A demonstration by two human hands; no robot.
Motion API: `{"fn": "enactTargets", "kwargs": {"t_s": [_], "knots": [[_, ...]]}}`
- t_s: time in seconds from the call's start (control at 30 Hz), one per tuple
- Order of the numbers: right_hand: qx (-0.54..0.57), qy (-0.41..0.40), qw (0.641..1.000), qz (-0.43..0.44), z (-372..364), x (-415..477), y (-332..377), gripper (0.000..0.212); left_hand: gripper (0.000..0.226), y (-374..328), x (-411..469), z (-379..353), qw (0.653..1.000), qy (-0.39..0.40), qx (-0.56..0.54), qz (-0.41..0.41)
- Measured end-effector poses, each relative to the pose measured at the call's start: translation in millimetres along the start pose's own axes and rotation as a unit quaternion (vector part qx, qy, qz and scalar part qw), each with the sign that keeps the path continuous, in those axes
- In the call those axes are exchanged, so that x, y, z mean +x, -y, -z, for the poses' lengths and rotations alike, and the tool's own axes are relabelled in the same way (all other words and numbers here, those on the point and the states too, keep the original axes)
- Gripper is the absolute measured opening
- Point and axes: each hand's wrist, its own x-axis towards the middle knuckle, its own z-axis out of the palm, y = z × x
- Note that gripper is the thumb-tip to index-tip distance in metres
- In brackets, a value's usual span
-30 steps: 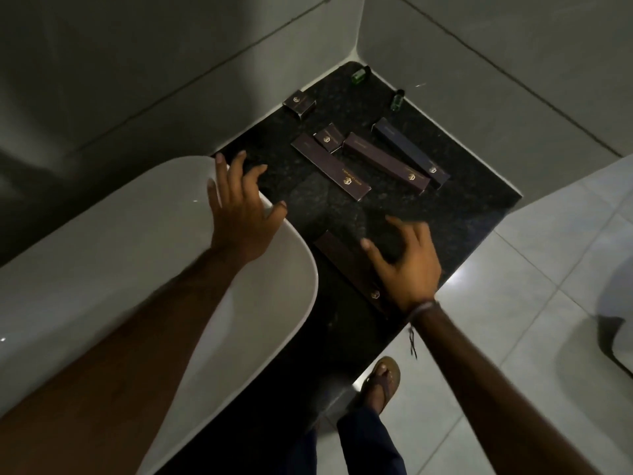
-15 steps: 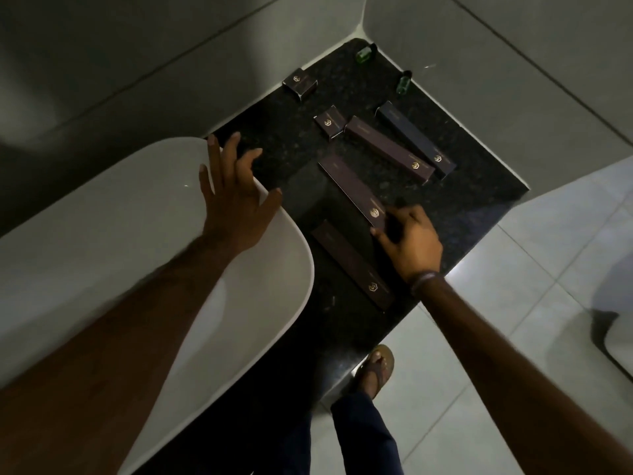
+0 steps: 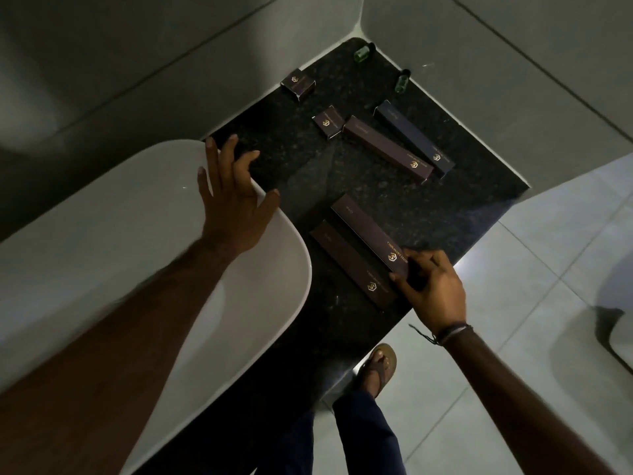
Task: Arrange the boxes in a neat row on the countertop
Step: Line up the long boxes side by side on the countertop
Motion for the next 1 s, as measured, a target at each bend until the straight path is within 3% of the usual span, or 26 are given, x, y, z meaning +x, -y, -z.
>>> {"fn": "enactTargets", "kwargs": {"t_s": [0.2,0.3,0.4,0.6,0.83,1.0], "knots": [[-0.001,0.002,1.000,0.005,2,0,-3,0.056,0.064,-2,0,1,1.000,0.008,0.000,0.004],[0.007,0.007,1.000,-0.015,7,-1,-1,0.077,0.062,-2,0,2,1.000,0.006,0.003,0.000],[0.034,-0.056,0.996,-0.060,18,6,0,0.093,0.061,-1,1,3,1.000,0.012,0.004,-0.001],[0.021,-0.115,0.993,-0.026,33,86,13,0.068,0.060,-3,1,5,1.000,0.023,0.002,0.001],[-0.134,-0.043,0.988,0.056,43,170,24,0.055,0.062,-5,3,8,1.000,0.028,0.007,0.012],[-0.139,-0.045,0.987,0.062,39,161,15,0.044,0.063,-2,2,6,1.000,0.025,0.009,0.008]]}}
